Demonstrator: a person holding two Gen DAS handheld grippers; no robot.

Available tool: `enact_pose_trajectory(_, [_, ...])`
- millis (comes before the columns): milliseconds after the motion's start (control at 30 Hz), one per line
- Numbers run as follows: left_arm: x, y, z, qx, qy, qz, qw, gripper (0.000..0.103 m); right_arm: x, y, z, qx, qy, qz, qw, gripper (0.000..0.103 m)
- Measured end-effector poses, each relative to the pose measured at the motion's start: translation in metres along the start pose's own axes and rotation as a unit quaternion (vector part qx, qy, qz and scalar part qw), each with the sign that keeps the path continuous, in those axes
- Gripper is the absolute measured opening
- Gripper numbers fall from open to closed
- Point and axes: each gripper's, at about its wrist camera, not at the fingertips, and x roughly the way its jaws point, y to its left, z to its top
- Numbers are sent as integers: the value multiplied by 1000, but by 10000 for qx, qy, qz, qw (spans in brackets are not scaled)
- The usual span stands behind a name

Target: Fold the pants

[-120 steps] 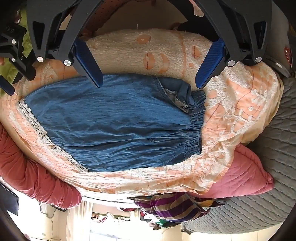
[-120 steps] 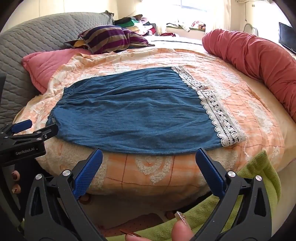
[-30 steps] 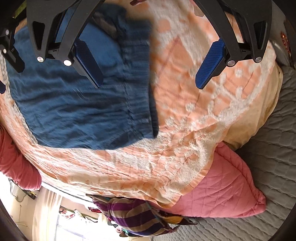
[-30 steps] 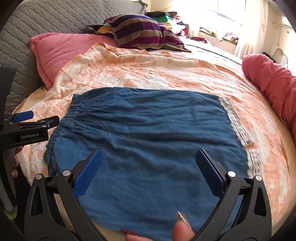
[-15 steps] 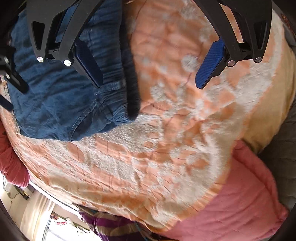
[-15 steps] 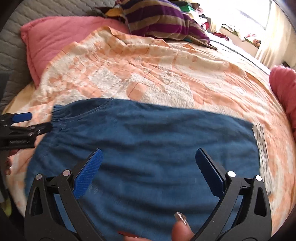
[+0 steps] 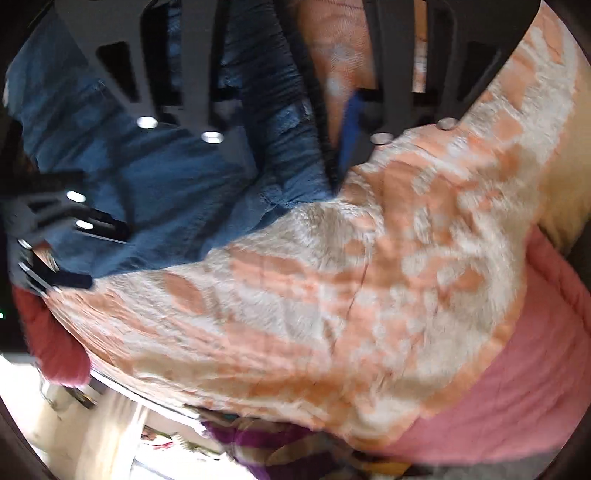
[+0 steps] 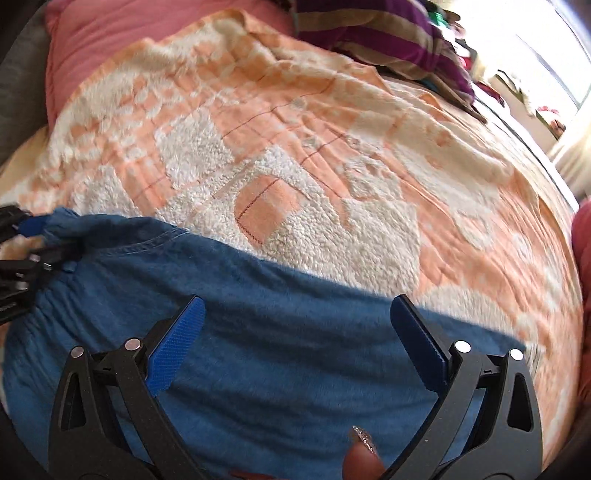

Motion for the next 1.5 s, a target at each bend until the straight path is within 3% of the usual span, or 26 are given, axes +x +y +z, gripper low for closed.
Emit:
enact_pose_trajectory(167, [-27,-4,-7,178,-395,-137,9990,27,8,10,7,-603,-42,23,9982,92])
enact_pose_trajectory(233, [-34,-3,-10,173,-470,-296,9983,27,9,20,7,-957,-86,72,9953,71])
enact_pose_trajectory(300, [-37,-5,-11,264,-522,-298,9978,27,10,31,3,-1172,-75,306,9926,36])
enact_pose_trajectory(400, [-37,-11,-11,388,-567,-157,9975,27,2,45,-6,-1257,-230,389,9910,12])
enact_pose_trajectory(467, [-36,-9,-9,384,-579,-124,9975,27,-6,45,-10,-1166,-314,309,9922,6])
enact_pose_trajectory(767, [-63,-13,-14,442,-961,-276,9940,27,-92,24,-43,-187,-1034,430,9935,4])
enact_pose_trajectory(1033, [-111,-35,-47,725,-1230,-576,9881,27,-155,27,-95,338,-1476,503,9872,4])
enact_pose_trajectory(1300, [-138,-42,-105,1000,-1056,-701,9869,27,-186,46,-156,389,-1542,908,9831,4])
enact_pose_trajectory(1500, [-122,-37,-132,1042,-534,-420,9922,27,-194,80,-192,178,-1434,1039,9840,3])
